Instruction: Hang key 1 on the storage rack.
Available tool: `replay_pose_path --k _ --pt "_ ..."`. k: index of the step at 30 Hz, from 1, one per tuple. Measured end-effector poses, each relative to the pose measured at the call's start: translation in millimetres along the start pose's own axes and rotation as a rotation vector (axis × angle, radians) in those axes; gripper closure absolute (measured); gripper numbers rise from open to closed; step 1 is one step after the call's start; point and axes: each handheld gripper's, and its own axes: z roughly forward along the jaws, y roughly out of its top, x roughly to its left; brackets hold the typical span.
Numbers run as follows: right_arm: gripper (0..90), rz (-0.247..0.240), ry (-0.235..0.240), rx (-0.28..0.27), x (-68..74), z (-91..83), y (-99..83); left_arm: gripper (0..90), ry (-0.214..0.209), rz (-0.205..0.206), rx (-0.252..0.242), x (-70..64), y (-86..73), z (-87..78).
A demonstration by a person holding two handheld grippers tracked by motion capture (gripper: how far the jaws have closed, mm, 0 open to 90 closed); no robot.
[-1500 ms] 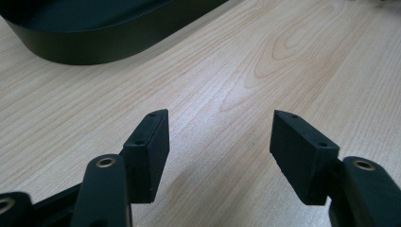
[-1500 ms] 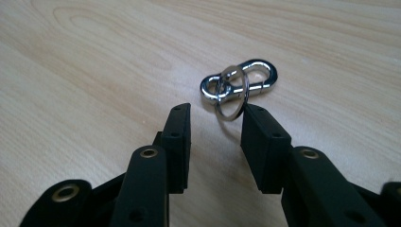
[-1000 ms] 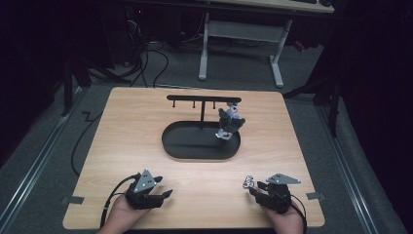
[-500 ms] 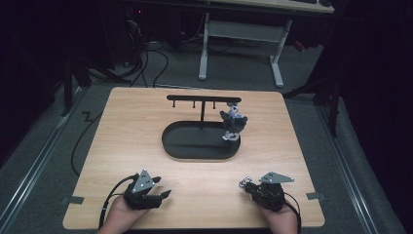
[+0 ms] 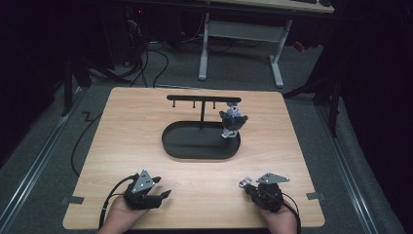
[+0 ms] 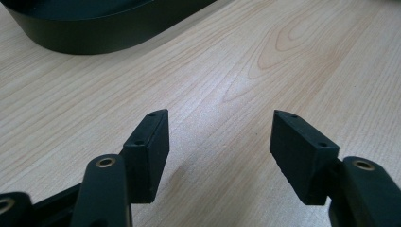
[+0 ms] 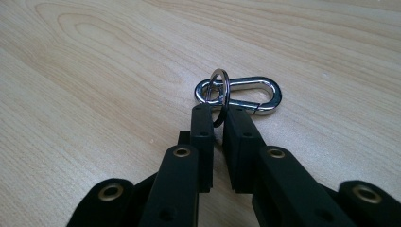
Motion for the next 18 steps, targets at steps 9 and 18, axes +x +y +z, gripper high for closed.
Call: replay_pose_path --k 9,18 --pt "70.0 -0.072 0.002 0.08 4.8 2.0 12.2 39.0 0.002 0.01 0.001 -0.4 0.7 1.0" --pt "62.4 -0.099 0.032 0.244 6.4 5.3 32.5 38.9 -0.002 0.02 -0.01 1.6 1.2 -2.0"
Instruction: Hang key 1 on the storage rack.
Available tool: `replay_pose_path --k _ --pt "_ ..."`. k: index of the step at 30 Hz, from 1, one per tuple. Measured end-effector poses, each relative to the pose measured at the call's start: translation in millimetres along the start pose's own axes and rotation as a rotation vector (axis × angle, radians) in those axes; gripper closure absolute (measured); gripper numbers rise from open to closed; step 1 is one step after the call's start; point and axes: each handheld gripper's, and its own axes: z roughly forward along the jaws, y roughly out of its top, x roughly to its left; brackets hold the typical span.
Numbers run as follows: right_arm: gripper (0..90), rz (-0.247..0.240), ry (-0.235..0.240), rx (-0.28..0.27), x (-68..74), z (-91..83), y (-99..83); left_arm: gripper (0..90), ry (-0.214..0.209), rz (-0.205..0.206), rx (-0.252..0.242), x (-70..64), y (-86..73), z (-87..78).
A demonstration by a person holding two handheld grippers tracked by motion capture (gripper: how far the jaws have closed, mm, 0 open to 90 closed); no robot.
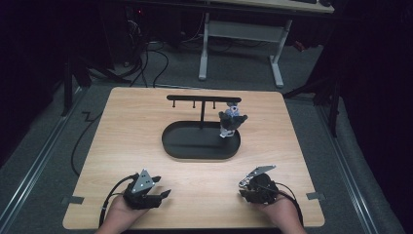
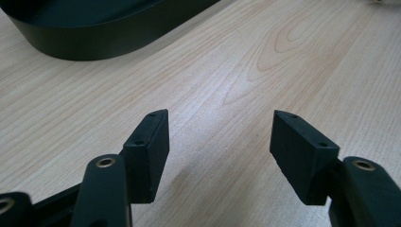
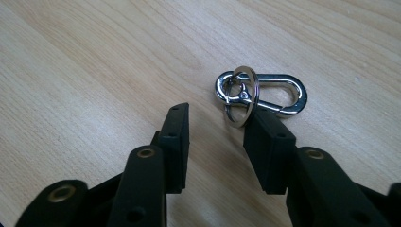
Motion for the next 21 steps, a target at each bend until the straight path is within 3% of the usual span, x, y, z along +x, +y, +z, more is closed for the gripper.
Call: replay_pose_path --k 2,9,21 --pt "69.0 -0.006 -0.009 0.047 -1.4 -0.3 5.8 39.0 0.0 -0.001 -0.002 0.4 0.0 -0.5" --pt "79.5 -0.003 -0.016 0.094 -4.8 -1.4 12.0 39.0 -0.004 0.001 -0.005 0.8 0.3 -1.2" --pt "87.2 0.025 0.028 0.064 -10.0 -0.4 10.3 39.0 -0.003 0.003 -0.005 -0.6 1.4 1.2"
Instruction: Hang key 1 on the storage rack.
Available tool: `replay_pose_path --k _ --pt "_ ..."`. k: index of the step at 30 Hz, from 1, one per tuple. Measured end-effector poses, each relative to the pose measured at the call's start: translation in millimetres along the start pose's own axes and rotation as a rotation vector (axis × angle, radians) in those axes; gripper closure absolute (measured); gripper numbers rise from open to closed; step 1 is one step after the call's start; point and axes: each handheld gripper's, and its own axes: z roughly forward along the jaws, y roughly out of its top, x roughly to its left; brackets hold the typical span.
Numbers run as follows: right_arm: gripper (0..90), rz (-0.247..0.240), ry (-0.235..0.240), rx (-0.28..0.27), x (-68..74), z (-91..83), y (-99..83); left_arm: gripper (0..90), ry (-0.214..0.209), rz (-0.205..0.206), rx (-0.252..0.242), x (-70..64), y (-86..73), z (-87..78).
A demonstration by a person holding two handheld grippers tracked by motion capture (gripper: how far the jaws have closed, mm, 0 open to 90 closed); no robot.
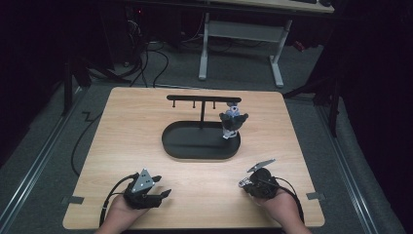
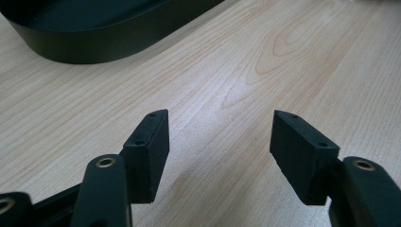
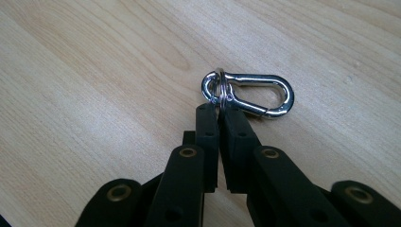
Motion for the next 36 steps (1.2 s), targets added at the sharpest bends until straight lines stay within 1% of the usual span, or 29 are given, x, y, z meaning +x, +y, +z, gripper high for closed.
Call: replay_pose_path --k 2,3,7,9,11,13,15,20,25,30,32,33,34,35,36 --pt "88.8 -0.004 -0.001 -0.007 0.2 0.4 -0.2 39.0 -0.001 0.001 0.004 -0.3 0.2 0.0" --pt "89.2 -0.014 -0.002 -0.01 0.9 -0.3 -0.3 39.0 -0.001 0.001 0.006 -0.3 0.2 -0.1" --pt "89.2 -0.026 -0.009 -0.009 1.3 -2.8 -0.1 39.0 0.0 0.0 0.005 0.3 -0.1 -0.1" --pt "89.3 -0.031 -0.012 -0.018 0.4 -6.5 0.6 39.0 0.0 0.0 0.004 0.4 -0.1 0.0" --pt "89.3 -0.023 -0.011 -0.024 -0.6 -11.5 1.7 39.0 -0.001 0.001 0.004 0.3 0.0 0.0" --pt "89.3 -0.023 -0.019 -0.027 -2.0 -16.4 3.3 39.0 -0.001 0.001 0.003 0.4 0.0 -0.1" --pt "89.3 -0.019 -0.024 -0.03 -5.0 -24.3 6.0 39.0 0.0 0.0 0.001 0.5 0.1 -0.3" --pt "89.3 -0.021 -0.024 -0.022 -7.0 -32.1 9.0 39.0 0.001 0.001 -0.001 0.5 0.2 -0.6" --pt "89.4 -0.034 -0.028 -0.016 -7.3 -39.6 13.2 39.0 0.002 -0.001 -0.002 0.4 0.3 -0.6" --pt "89.4 -0.029 -0.005 -0.013 -6.7 -46.4 18.2 39.0 0.002 0.0 -0.002 0.2 0.4 -0.7" --pt "89.4 -0.039 -0.008 -0.006 -6.5 -49.2 20.8 39.0 0.003 0.001 -0.002 0.2 0.5 -0.7" --pt "89.4 -0.035 -0.011 -0.003 -5.9 -50.7 22.1 39.0 0.004 0.001 -0.003 0.3 0.4 -0.7" --pt "89.4 -0.036 -0.003 -0.006 -6.2 -51.9 23.3 39.0 0.004 0.0 -0.004 0.3 0.5 -0.7" --pt "89.3 -0.033 -0.007 -0.004 -6.0 -53.1 24.4 39.0 0.004 0.0 -0.005 0.4 0.5 -0.8" --pt "89.4 -0.04 -0.008 -0.008 -6.4 -54.5 26.0 39.0 0.004 0.0 -0.005 0.5 0.5 -0.9"
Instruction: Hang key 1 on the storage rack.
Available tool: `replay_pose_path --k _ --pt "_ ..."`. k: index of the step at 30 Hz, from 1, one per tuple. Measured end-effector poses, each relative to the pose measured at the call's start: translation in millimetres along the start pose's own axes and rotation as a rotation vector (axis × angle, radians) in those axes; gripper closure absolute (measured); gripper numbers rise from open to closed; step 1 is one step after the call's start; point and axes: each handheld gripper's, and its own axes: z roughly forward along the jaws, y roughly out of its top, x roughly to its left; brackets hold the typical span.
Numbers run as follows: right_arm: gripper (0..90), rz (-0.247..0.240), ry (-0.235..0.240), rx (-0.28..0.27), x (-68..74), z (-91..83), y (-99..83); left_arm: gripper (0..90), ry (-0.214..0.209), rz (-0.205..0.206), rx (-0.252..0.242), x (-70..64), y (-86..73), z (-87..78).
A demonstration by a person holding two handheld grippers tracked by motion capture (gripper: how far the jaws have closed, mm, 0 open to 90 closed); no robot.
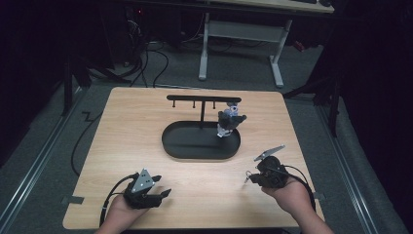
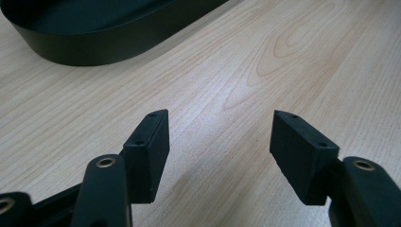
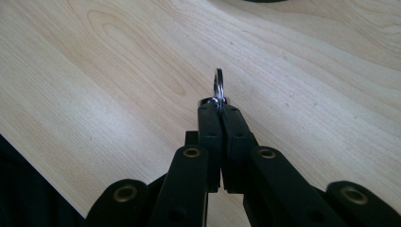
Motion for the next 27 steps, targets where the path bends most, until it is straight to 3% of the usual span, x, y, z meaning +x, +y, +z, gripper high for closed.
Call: replay_pose_path --k 11,27 --pt "89.3 0.013 0.053 -0.007 0.3 -7.5 15.5 39.0 -0.001 0.0 0.0 0.2 0.2 -0.3" --pt "89.3 0.011 0.111 -0.052 -0.7 -18.2 62.8 39.0 -0.005 -0.001 0.005 -0.3 -0.3 0.2"
